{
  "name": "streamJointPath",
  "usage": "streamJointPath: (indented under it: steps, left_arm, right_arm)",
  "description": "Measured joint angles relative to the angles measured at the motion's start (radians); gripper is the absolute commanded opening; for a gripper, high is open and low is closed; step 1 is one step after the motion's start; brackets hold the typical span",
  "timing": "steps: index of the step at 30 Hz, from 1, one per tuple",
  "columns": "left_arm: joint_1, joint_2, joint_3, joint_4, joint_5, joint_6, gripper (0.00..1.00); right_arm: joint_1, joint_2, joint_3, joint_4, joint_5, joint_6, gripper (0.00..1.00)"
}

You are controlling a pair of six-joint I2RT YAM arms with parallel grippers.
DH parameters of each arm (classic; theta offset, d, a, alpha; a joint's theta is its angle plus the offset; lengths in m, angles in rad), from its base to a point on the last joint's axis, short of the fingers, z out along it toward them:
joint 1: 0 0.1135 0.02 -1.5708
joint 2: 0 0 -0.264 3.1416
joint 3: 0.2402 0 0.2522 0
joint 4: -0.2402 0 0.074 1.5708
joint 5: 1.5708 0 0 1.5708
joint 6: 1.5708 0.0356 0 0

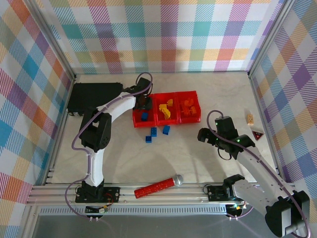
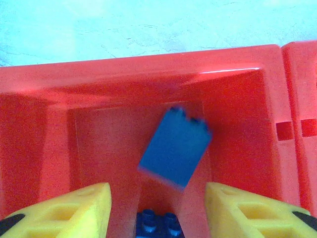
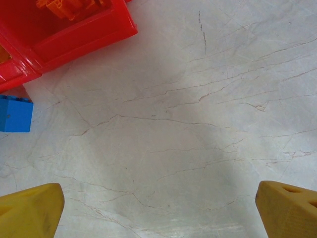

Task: Sort the legos into containers by color
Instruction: Place the lego in the container, then pick up the lego from the center of the table.

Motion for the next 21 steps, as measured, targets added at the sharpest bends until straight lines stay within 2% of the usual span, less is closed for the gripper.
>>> streamJointPath:
  steps: [5,13,17,21]
  left_arm:
    - [0.000,-0.051,-0.048,0.032,0.020,-0.001,0.64]
    - [-0.034,-0.316,-0.234,0.105,0.063,0.002,0.82]
    - [-0.125,-0.426,-0.326,0.129,0.054,-0.002,0.84]
    - [-0.233,-0.467,-0.394,0.131,0.038,-0.028,0.85]
  right_arm:
    - [0.000,0.000,0.000,0.000,0.000,0.000,0.99]
    - [0.000,-0.001,0.000,0.000,0.000,0.000,0.99]
    - [0.000,0.012,0.000,0.002,-0.001,0.000,0.99]
    - [0.000,0.033,0.000,0.007,-0.005,0.001,0.99]
